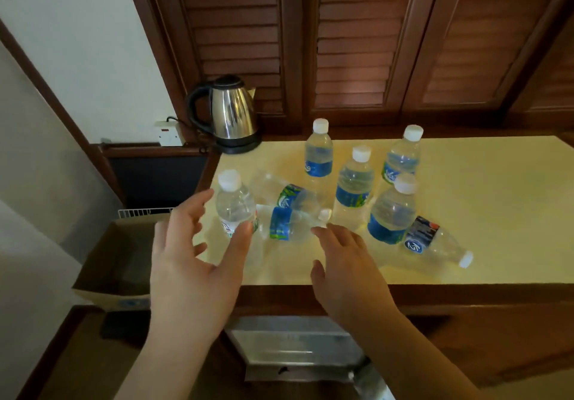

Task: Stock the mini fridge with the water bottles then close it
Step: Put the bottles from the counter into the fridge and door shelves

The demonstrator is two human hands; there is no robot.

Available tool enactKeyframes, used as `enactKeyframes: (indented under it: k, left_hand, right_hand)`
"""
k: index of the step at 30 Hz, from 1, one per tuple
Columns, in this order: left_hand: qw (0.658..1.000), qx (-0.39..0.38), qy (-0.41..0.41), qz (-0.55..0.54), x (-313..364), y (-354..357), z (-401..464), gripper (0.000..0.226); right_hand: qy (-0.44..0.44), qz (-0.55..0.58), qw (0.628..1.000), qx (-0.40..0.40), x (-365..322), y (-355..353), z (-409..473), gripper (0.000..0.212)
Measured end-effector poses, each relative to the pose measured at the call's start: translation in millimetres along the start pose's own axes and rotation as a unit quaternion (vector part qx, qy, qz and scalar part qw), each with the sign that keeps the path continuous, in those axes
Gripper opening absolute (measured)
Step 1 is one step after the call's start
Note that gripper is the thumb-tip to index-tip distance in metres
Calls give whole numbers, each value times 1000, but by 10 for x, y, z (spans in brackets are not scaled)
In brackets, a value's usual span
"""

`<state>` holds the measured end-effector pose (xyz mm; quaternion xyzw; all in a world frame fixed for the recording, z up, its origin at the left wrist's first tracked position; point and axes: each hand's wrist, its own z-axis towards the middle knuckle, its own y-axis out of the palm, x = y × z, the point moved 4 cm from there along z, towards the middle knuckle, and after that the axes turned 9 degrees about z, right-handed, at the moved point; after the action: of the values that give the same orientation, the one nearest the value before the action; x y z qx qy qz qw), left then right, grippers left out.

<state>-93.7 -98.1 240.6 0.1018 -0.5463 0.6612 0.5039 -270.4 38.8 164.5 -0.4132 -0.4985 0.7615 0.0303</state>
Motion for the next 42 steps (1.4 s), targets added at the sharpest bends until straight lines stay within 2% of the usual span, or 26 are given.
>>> enactKeyframes:
  k: [3, 8, 13, 18, 21, 23, 26, 29, 32, 34, 37, 42]
  left_hand:
    - [993, -30, 87, 72, -9, 24, 403, 74]
    - [984, -83, 158, 30, 29, 213, 763, 67]
    - [985, -61, 157, 18, 4, 293, 797, 39]
    - [985, -34, 165, 33, -62, 105, 549, 39]
    - [987, 0, 148, 55, -93, -63, 137, 38]
    - [990, 27, 131, 52, -85, -188, -224, 36]
    - [992, 60, 103, 34, -75, -381, -771, 31]
    - [994, 59, 83, 46, -159, -502, -1251, 35]
    - [995, 29, 83, 51, -290, -469, -1722, 33]
    - [997, -6, 62, 38, -438, -349, -2021, 29]
    - [998, -44, 6, 41, -785, -75, -2404, 26]
    - [991, -102, -58, 65, -1456, 453, -2875, 24]
  right_hand:
    - [43, -46, 998, 6, 90, 184, 267, 64]
    - [70, -100, 992, 11, 163, 392, 481, 63]
    - [70, -85, 994, 29, 219, 378, 559, 49]
    - [43, -152, 987, 20, 209, 381, 347, 37]
    - [14, -139, 990, 21, 97, 391, 33, 30]
    - [-4, -50, 998, 42, 39, 343, -234, 28]
    - [31, 87, 994, 59, 109, 218, -674, 25]
    - [-51, 158, 976, 138, 98, -29, -1157, 27]
    - [-128, 176, 957, 194, 98, -223, -1615, 30]
    - [-144, 183, 955, 186, 173, -224, -1852, 34]
    - [-139, 193, 963, 128, 353, 65, -2148, 34]
    - [-44, 205, 977, 40, 857, 1007, -2556, 24]
